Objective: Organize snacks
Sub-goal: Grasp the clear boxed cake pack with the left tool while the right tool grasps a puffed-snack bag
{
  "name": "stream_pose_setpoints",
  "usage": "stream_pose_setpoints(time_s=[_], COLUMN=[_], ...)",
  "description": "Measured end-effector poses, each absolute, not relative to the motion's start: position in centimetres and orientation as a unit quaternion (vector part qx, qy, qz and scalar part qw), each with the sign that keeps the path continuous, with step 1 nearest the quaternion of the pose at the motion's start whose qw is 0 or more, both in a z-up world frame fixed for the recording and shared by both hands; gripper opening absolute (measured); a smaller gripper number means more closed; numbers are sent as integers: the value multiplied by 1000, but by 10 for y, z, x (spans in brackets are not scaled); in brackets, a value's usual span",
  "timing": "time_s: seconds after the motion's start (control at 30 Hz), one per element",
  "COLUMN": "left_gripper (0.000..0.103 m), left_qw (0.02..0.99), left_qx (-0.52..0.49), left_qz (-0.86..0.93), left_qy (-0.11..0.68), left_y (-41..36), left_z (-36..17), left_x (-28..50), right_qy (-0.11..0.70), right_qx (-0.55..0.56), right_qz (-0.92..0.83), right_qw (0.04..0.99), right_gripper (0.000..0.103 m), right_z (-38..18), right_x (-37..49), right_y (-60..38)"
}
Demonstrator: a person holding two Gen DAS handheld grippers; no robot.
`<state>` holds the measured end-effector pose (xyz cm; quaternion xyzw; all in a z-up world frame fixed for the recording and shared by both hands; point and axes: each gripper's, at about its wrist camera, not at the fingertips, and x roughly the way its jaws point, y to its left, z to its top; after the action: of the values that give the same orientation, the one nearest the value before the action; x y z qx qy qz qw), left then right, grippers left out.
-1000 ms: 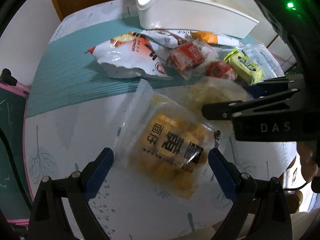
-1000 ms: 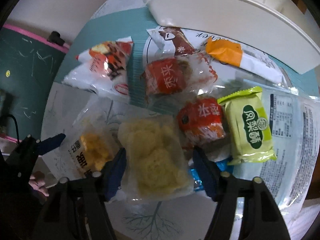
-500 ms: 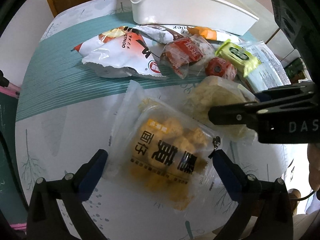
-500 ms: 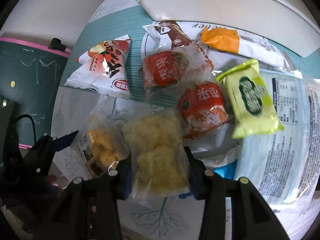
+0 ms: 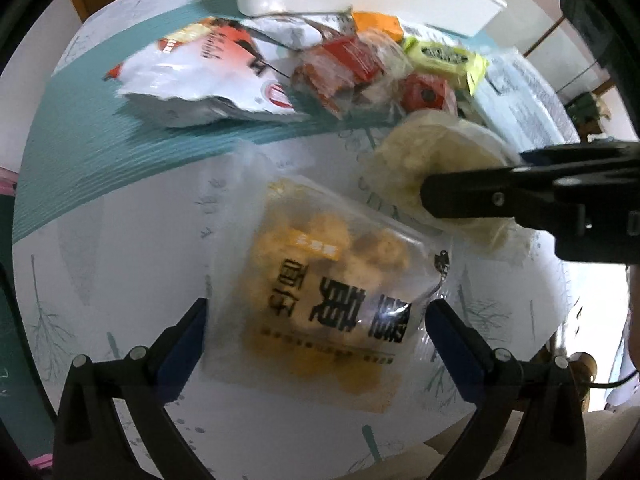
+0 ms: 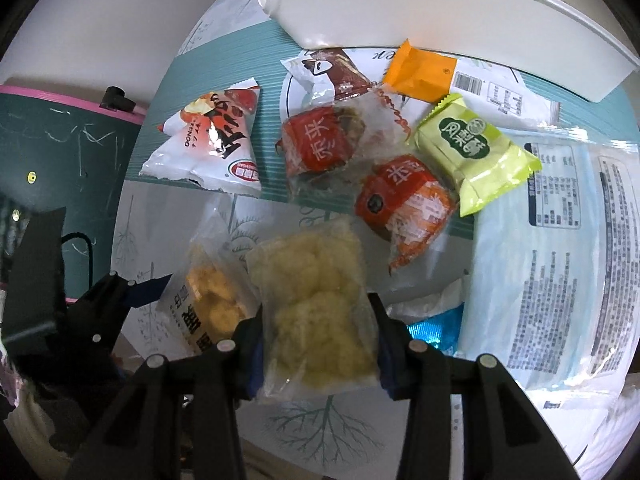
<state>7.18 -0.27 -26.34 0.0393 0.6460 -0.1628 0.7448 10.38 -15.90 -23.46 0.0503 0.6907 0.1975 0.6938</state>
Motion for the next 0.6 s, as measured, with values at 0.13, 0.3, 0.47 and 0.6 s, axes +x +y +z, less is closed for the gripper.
stream_pose_setpoints(time_s=[0.13, 0.3, 0.47, 0.6], left_gripper=[103, 85, 76, 76], left_qw=[746, 762, 764, 772], left_qx=[60, 62, 53, 42], left_qz=[-156, -144, -119, -98], left_qy=[645, 628, 632, 626], left_y=[-18, -23, -21, -9], left_z=[-269, -262, -247, -225], left_x=[67, 66, 70, 77], right_qy=[693, 691, 685, 678], right_qx=[44, 40, 46, 57], right_qz=[195, 193, 195, 198], right_qw=[693, 695, 700, 705], right_gripper=[44, 43, 42, 42], right_z=[-236, -234, -227, -215], right_x=[101, 98, 93, 92], right_y=[-160, -162, -173, -182])
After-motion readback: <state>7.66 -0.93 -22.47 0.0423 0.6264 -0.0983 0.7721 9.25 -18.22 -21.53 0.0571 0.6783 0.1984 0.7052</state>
